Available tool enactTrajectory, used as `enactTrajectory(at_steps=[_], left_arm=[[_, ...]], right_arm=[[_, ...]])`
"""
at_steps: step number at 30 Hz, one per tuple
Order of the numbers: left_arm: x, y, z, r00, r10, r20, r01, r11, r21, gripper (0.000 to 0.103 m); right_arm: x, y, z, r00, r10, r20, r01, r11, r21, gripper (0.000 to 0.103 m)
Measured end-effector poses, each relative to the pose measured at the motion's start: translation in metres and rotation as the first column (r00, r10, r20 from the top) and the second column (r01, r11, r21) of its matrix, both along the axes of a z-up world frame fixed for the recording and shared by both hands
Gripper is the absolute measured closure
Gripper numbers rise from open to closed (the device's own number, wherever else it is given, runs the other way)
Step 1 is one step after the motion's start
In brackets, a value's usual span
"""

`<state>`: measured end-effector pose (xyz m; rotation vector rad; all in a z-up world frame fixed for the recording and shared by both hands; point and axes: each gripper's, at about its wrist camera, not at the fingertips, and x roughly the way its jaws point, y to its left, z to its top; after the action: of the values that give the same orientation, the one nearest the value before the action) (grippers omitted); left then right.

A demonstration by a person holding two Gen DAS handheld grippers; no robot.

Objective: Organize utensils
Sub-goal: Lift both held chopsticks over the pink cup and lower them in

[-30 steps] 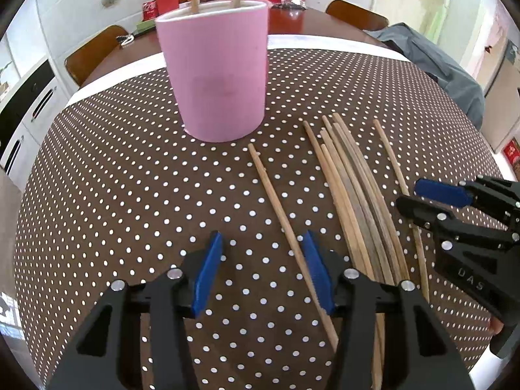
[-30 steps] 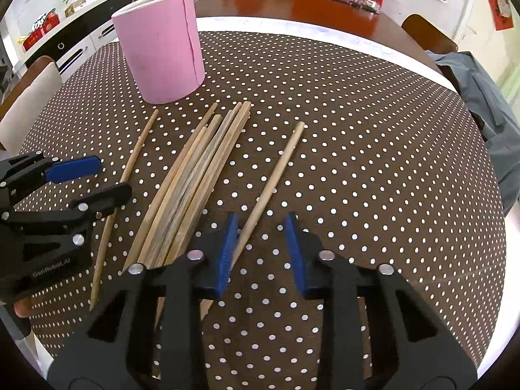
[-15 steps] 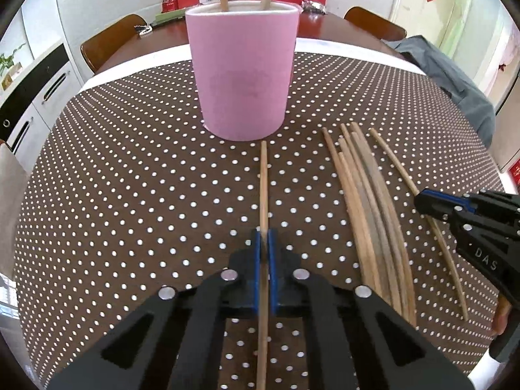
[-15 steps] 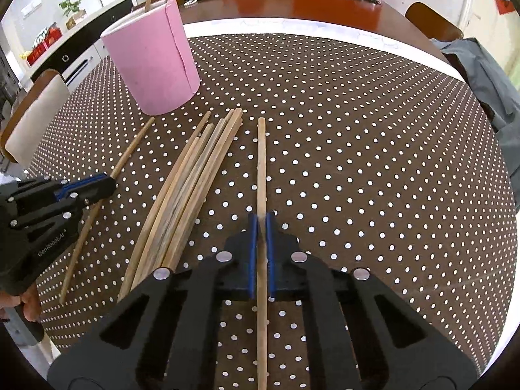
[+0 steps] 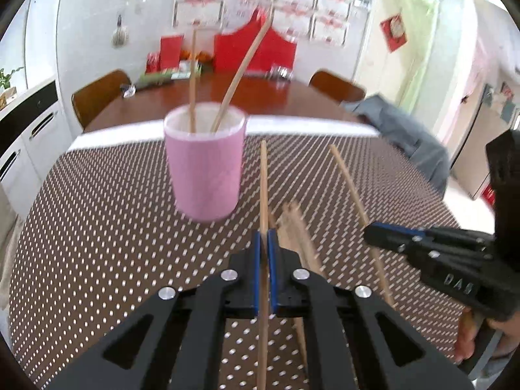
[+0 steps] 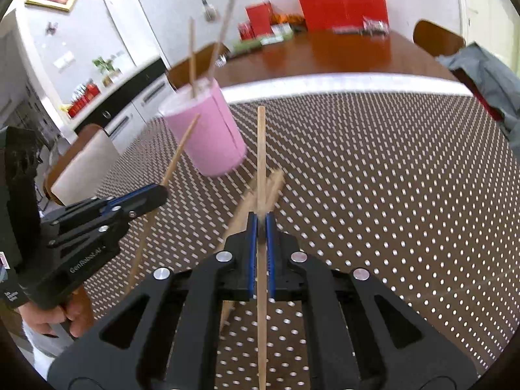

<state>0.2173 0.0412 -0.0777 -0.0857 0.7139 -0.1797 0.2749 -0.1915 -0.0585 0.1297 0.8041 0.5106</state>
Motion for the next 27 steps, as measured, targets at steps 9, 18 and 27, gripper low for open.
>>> enactTrajectory(at_steps=[9, 18, 27], left_arm=[[-0.014, -0.003, 0.055, 0.961, 0.001, 0.276, 0.026, 0.995, -0.093, 0.098], [-0.002, 0.011, 0.091, 0.888, 0.046, 0.457, 0.026, 0.989, -0.149, 0.098], [0.027, 0.034, 0.110, 0.810, 0.099, 0.578, 0.001, 0.985, -0.170, 0.098]], right_arm=[[-0.019, 0.001, 0.051, 0.977, -0.026, 0.211, 0.002, 0.993, 0.114, 0.097], [-0.004, 0.035, 0.088, 0.936, -0.030, 0.351, -0.026, 0.988, 0.154, 0.097], [0.031, 0.062, 0.110, 0.892, -0.066, 0.447, -0.029, 0.979, 0.202, 0.097]])
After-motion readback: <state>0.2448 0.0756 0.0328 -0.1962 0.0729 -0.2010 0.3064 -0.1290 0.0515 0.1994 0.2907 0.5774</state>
